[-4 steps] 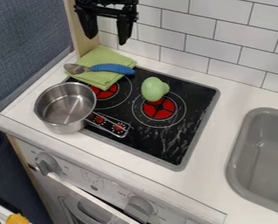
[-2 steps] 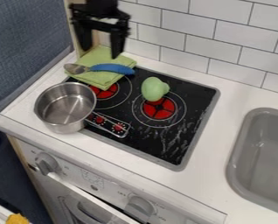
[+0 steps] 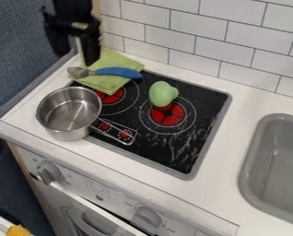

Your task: Moved the silver pan in the bottom right corner of the stove

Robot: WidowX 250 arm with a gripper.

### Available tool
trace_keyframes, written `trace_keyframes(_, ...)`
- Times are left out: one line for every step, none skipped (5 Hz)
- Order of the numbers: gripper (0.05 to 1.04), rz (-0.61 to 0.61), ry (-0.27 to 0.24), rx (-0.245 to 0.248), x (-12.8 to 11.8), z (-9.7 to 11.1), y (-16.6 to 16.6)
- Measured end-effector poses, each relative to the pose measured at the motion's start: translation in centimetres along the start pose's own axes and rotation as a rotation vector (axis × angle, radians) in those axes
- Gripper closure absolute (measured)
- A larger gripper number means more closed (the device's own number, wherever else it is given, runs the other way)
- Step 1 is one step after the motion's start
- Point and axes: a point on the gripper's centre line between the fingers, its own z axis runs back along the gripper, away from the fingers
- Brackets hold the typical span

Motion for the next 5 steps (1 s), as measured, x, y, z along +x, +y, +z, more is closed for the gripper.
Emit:
trace_keyframes(0.084, -0.096, -0.013, 0.06, -0.7, -1.1, 1.4)
trace_keyframes(0.084, -0.227, -0.052, 0.077, -1.4, -2.3, 2.7)
trace_keyframes(0.084, -0.244, -0.017, 0.07, -2.1, -4.4, 3.2)
trace_keyframes(0.084, -0.261, 0.013, 0.019, -2.2, -6.6, 2.8)
trace_keyframes(0.084, -0.282, 0.013, 0.06, -2.5, -7.3, 3.0)
